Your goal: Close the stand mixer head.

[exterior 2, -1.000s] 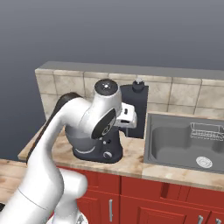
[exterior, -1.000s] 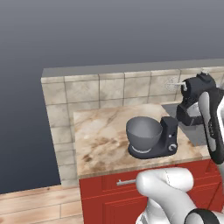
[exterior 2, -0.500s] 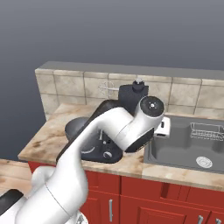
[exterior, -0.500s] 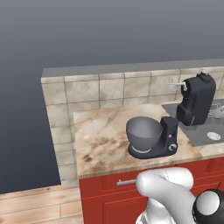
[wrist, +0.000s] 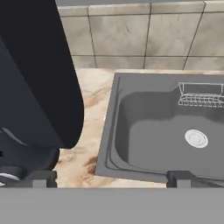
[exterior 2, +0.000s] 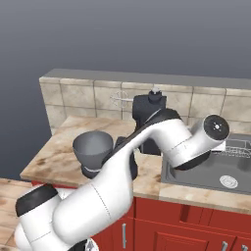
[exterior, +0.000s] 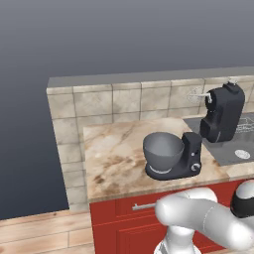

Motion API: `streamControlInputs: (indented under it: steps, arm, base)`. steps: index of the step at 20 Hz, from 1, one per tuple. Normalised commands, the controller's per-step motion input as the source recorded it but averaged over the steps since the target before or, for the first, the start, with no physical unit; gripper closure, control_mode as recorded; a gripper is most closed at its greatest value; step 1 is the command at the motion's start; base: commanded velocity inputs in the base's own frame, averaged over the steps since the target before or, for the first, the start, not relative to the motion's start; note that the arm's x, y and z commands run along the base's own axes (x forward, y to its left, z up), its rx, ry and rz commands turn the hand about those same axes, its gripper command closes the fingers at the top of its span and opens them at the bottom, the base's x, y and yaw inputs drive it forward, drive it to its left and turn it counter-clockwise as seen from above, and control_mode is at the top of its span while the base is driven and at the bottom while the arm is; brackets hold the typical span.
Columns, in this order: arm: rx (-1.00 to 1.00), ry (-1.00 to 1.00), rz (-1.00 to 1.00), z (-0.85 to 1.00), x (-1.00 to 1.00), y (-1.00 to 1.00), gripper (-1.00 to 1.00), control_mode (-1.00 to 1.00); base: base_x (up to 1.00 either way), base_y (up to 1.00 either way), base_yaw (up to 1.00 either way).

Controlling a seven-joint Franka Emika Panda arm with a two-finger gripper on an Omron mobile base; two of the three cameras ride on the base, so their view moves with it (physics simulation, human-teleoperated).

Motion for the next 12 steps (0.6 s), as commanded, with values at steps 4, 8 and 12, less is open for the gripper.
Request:
streamControlInputs:
  steps: [4,8,12]
  arm:
    - [0.0,-0.43,0.07,-0.06,0.82,-0.07,-1.0,-1.0]
    - [0.0,-0.48,0.09,-0.03,0.83,0.0,-1.0,-1.0]
    - [0.0,-0.37,0.06,0.0,0.72,0.01,-1.0,-1.0]
  base:
    - [0.0,0.0,0.0]
    - [0.0,0.0,0.0]
    - [0.0,0.0,0.0]
